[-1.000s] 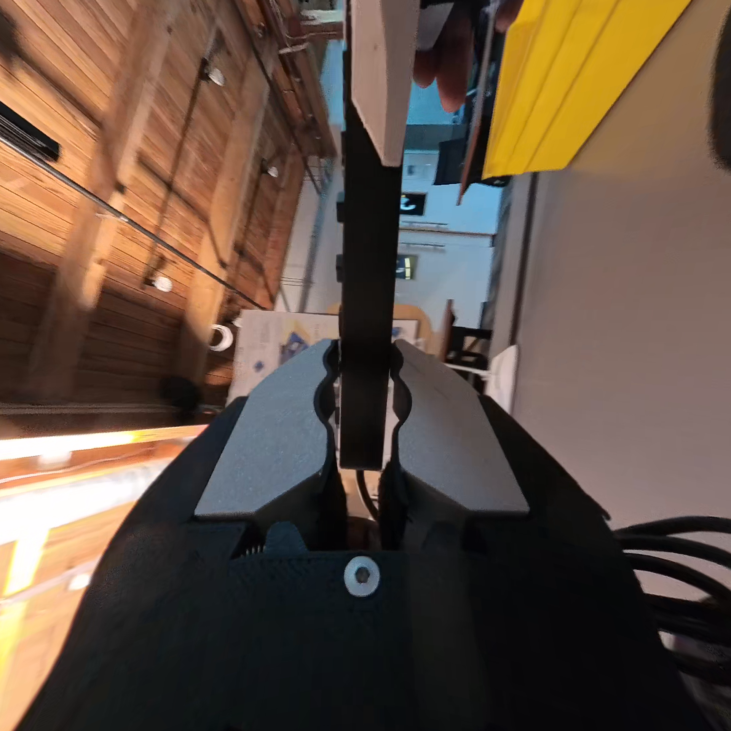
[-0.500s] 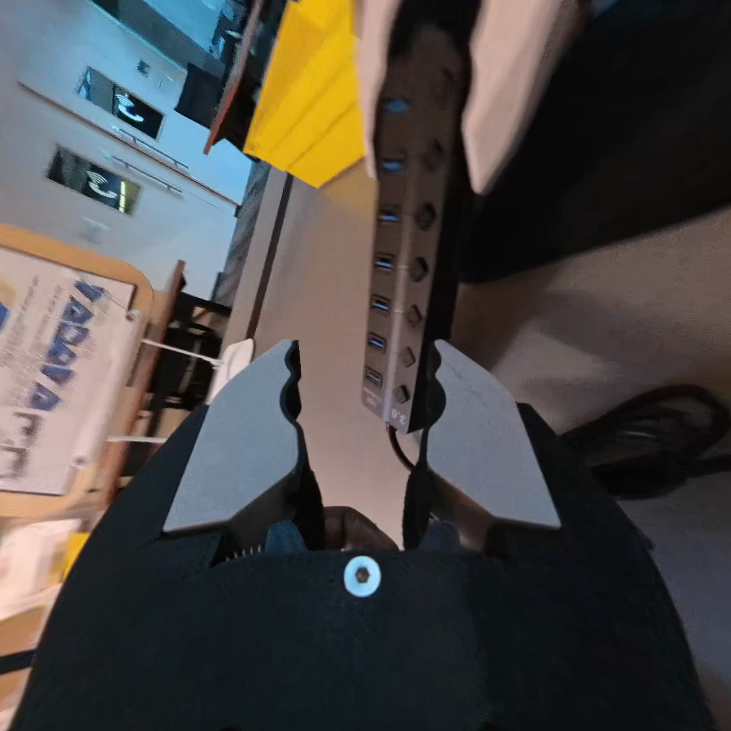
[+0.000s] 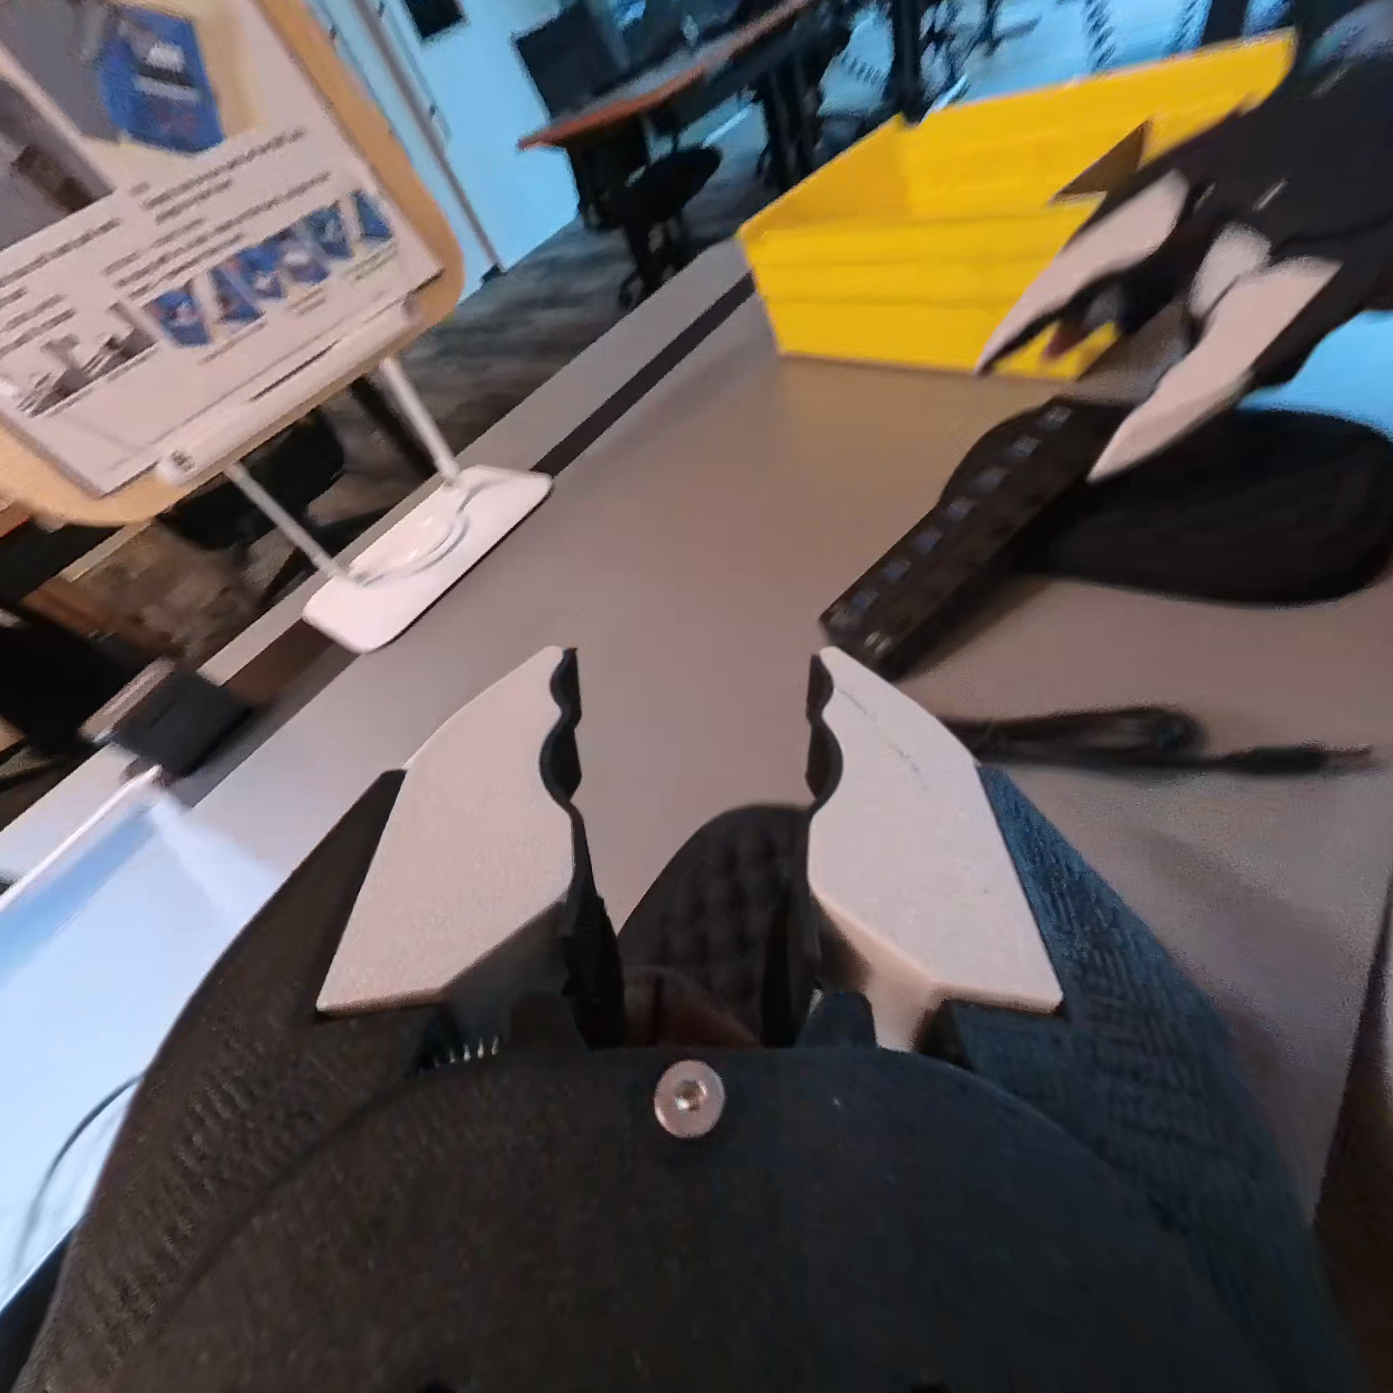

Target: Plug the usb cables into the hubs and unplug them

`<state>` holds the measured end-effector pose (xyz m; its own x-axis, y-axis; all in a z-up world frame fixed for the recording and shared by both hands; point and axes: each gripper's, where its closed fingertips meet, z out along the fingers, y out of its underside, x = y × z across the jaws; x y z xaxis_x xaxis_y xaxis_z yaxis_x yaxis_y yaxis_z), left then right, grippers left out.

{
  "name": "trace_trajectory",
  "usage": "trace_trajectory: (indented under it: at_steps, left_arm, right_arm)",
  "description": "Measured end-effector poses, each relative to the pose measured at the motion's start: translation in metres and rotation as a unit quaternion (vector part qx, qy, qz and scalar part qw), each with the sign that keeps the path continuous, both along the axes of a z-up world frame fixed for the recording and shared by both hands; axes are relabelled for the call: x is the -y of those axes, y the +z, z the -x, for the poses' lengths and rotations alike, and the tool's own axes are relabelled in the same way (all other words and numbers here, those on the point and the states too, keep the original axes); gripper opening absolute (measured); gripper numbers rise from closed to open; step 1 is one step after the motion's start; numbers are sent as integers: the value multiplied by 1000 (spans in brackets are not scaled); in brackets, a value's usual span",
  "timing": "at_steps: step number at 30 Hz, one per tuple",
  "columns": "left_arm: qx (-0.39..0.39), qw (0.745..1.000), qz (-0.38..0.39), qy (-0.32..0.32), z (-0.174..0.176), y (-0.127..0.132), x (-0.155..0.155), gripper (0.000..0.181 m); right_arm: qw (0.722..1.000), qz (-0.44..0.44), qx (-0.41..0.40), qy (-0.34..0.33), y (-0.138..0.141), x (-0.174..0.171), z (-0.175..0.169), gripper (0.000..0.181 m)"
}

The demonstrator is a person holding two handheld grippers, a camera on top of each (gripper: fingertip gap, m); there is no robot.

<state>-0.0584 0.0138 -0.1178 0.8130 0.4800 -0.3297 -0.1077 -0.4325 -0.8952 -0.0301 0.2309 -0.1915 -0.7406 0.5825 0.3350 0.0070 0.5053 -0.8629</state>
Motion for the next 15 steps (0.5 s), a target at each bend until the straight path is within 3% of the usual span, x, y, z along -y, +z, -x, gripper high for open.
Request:
trace_trajectory:
  at_steps: [3, 5, 7, 9, 10, 13, 15]
  left_arm:
    - [8, 995, 81, 49, 9, -8, 49, 58]
    - [23, 988, 123, 91, 14, -12, 85, 60]
    - [40, 978, 158, 130, 18, -18, 120, 60]
    - [75, 972, 166, 149, 19, -24, 144, 63]
    - [96, 975, 152, 133, 15, -25, 146, 52]
    - [127, 966, 172, 142, 21, -36, 169, 46]
    - [164, 969, 136, 128, 24, -36, 168, 45]
  right_arm:
    - [983, 90, -159, -6, 62, 7, 2, 93]
    - [951, 184, -247, -5, 103, 14, -4, 91]
    - [922, 251, -294, 25, 124, 29, -15, 88]
    - [915, 257, -307, 53, 121, 48, -19, 85]
    - [918, 241, -307, 65, 114, 58, -19, 83]
    - [930, 182, -311, 79, 98, 77, -16, 80]
    - [931, 170, -313, 86, 96, 82, -17, 79]
